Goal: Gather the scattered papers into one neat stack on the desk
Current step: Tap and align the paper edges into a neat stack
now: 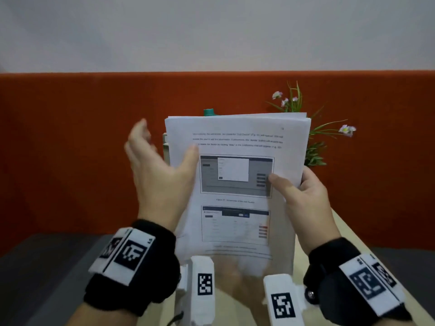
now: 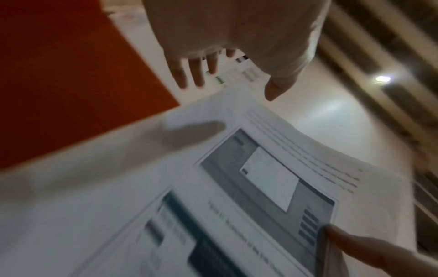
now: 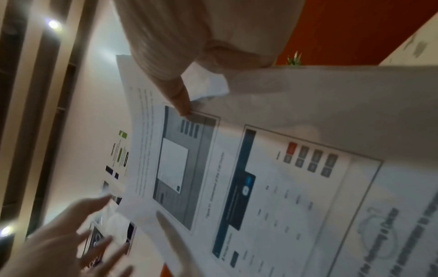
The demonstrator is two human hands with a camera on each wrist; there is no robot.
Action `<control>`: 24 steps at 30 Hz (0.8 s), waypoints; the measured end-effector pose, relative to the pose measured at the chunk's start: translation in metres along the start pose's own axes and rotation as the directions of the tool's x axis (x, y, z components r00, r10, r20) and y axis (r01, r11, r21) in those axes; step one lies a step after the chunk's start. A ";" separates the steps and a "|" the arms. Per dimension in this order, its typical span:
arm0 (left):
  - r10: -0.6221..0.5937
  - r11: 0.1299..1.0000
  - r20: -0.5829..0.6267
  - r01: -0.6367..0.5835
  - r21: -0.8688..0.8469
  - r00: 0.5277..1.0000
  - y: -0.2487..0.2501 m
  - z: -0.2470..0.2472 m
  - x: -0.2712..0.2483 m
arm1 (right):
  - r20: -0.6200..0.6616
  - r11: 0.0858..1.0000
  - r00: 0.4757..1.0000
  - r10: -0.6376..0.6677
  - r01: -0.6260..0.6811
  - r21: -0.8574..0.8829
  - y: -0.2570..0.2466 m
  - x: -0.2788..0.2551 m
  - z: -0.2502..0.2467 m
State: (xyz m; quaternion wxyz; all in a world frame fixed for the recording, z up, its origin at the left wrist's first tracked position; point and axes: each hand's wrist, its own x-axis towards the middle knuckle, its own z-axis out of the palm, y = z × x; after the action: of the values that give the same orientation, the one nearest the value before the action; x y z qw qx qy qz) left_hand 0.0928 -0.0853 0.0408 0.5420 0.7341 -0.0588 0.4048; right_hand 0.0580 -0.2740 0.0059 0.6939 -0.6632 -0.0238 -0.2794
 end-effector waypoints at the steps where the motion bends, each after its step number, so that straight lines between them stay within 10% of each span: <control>1: 0.151 0.984 -0.015 -0.149 0.094 0.988 0.013 -0.003 0.003 | 0.013 1.000 1.000 0.007 -0.007 0.011 0.000 0.000 -0.001; 5: 0.489 0.779 0.279 -0.558 0.285 0.826 0.071 0.003 0.010 | 0.042 1.000 0.999 0.010 -0.011 0.029 -0.001 -0.002 -0.001; 8: 0.311 0.671 0.729 -0.684 0.286 0.610 0.087 0.020 0.012 | 0.052 0.998 0.999 0.006 -0.009 0.057 -0.002 -0.003 0.000; 10: 0.284 0.653 0.792 -0.714 0.254 0.541 0.089 0.027 0.011 | 0.057 0.997 0.998 0.001 -0.006 0.082 -0.004 -0.004 0.000; 16: 0.356 0.575 0.775 -0.776 0.259 0.522 0.091 0.028 0.021 | 0.068 0.999 0.997 -0.029 0.026 0.040 -0.009 -0.003 0.001; 20: 0.127 0.633 0.836 -0.693 0.347 0.534 0.088 0.028 0.031 | 0.062 0.998 0.997 -0.054 0.056 -0.034 -0.010 -0.003 0.002; 24: 0.235 0.780 0.684 -0.554 0.291 0.691 0.075 0.014 0.047 | -0.305 0.959 0.948 0.088 -0.164 -0.233 0.005 0.001 -0.021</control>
State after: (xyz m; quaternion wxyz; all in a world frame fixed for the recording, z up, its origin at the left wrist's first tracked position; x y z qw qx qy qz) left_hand 0.0923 -0.1105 0.1268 0.1908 0.9016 -0.2918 0.2558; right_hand 0.0537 -0.2944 -0.0009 0.6152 -0.6987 0.1573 -0.3296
